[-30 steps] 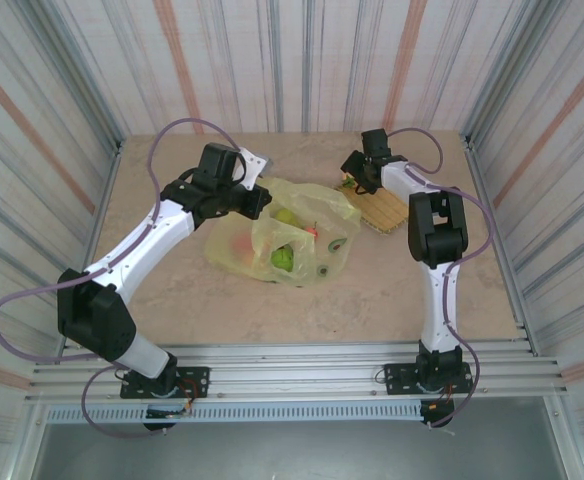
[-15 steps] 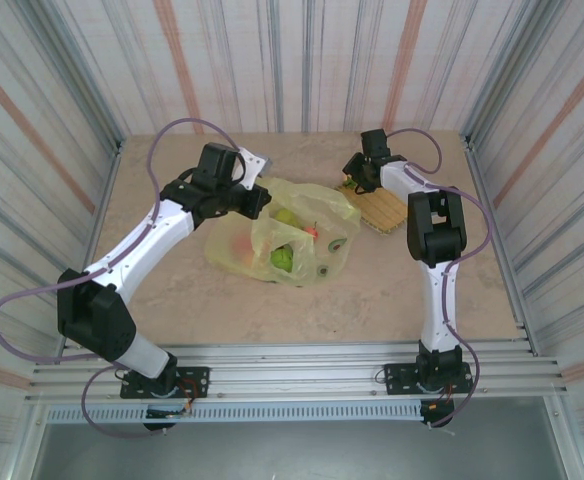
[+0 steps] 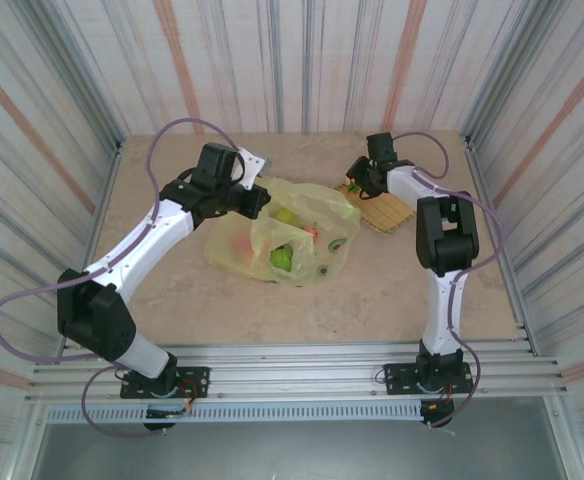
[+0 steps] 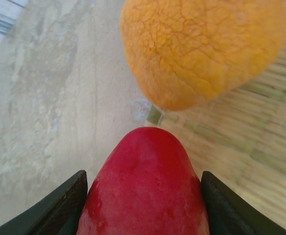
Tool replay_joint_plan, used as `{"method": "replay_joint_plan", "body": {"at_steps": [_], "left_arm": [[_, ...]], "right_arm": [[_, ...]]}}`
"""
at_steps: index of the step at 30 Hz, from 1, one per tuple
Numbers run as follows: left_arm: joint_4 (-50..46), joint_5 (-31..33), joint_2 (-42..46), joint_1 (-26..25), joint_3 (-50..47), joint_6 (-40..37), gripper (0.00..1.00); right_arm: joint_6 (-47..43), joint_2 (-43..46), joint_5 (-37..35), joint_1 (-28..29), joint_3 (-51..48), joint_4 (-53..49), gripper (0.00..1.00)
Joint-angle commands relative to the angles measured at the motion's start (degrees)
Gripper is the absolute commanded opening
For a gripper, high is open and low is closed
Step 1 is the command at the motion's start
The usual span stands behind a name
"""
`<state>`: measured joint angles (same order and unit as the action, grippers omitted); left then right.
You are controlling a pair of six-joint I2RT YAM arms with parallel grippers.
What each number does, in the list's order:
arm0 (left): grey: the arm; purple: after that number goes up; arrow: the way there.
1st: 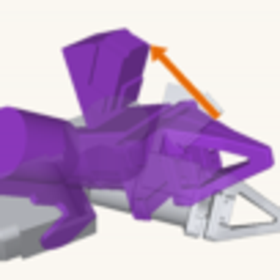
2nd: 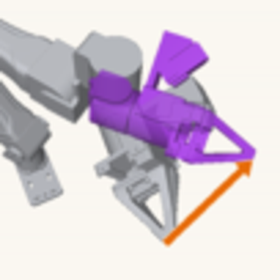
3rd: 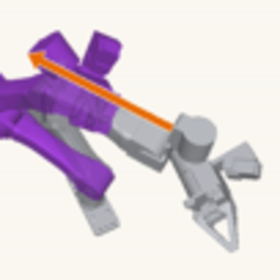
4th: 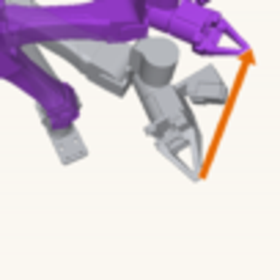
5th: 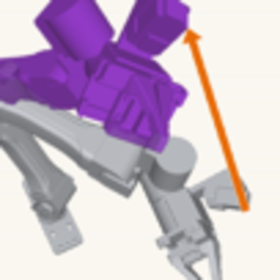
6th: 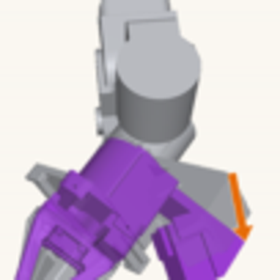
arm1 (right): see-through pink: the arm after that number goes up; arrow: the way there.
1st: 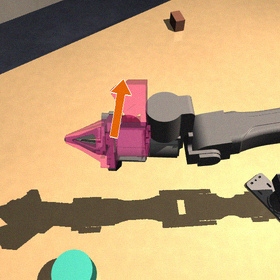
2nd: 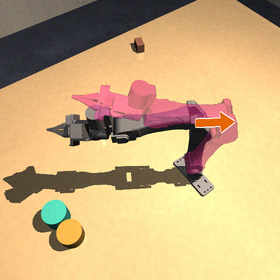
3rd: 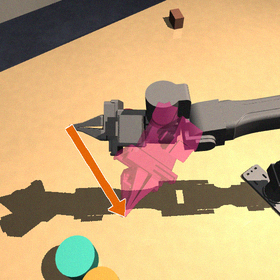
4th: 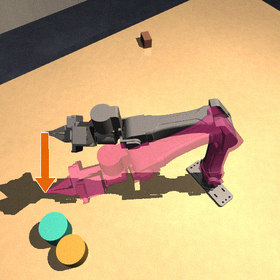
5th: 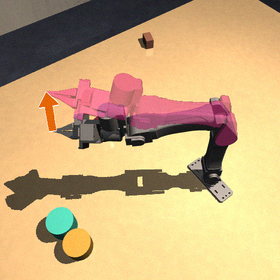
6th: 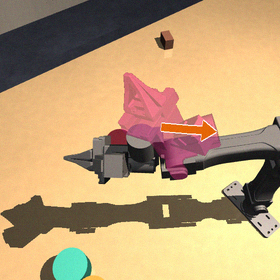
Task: Place the fruits into the plastic bag
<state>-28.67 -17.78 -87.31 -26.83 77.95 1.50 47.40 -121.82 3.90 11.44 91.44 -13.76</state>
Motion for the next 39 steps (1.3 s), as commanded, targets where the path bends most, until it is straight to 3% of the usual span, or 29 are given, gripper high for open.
{"method": "replay_joint_plan", "body": {"at_steps": [1,10,15,19,26,39], "left_arm": [[-0.12,-0.75,1.44,0.42,-0.61,0.47,0.0],[0.99,-4.17,1.35,0.97,-0.76,5.34,0.0],[2.88,-8.16,1.1,2.17,-1.22,9.91,0.0],[4.12,-10.84,0.85,4.03,-1.64,13.54,0.0],[3.09,-11.76,-0.17,4.42,-1.21,13.7,0.0],[2.94,-11.4,0.02,4.86,-1.31,13.71,0.0]], "right_arm": [[-1.88,9.11,0.69,-1.24,-3.96,2.09,0.55],[-12.87,32.41,1.75,-1.86,-15.02,3.93,0.55],[-18.11,42.45,6.45,3.52,-19.79,3.57,0.54],[-24.68,48.0,9.15,11.56,-24.0,3.79,0.54],[-33.31,50.84,8.49,21.07,-31.93,4.44,0.54],[-38.02,49.38,2.98,25.65,-43.91,11.87,0.53]]}}
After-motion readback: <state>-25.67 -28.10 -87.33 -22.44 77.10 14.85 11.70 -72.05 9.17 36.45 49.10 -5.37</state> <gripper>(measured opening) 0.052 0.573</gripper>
